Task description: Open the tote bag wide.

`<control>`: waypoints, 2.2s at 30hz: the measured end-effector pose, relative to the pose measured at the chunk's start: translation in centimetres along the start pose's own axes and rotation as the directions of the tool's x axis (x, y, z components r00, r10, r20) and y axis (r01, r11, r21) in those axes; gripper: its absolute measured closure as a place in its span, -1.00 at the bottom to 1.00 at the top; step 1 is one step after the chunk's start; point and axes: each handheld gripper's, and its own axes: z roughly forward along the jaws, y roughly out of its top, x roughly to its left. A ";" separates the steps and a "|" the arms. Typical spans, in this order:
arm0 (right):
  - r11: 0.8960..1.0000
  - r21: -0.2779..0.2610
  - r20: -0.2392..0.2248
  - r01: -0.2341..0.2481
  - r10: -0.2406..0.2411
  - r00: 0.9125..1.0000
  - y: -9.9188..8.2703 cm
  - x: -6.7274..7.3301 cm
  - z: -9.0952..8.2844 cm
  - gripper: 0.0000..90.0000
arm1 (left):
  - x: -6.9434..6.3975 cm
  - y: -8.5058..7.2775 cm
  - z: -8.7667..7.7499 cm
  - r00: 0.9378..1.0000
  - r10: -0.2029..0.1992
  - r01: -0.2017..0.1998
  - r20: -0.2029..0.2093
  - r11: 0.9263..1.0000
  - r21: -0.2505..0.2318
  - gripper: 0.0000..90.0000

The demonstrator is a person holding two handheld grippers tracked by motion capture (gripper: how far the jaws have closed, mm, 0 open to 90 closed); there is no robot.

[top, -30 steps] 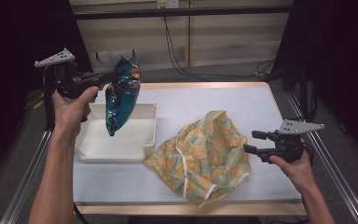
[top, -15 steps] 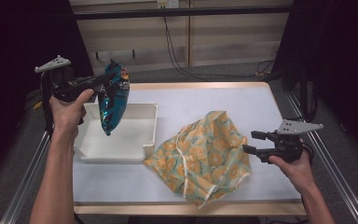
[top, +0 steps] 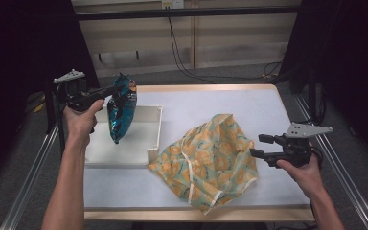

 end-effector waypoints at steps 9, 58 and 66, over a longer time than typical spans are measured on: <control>1.000 -0.001 0.000 -0.002 0.002 1.000 0.0 -0.1 -0.1 -0.24 | 0.4 -1.3 1.7 0.999 -0.031 0.031 -0.013 1.000 -0.004 1.00; 1.000 0.000 -0.008 -0.005 0.005 1.000 -0.1 -0.4 -0.2 -0.24 | -1.8 -3.6 8.8 0.998 0.049 -0.047 0.026 0.997 -0.067 1.00; 1.000 0.000 -0.009 -0.005 0.005 1.000 -0.1 -0.3 -0.2 -0.24 | -1.5 -3.7 9.4 0.998 0.064 -0.063 0.021 0.997 -0.041 1.00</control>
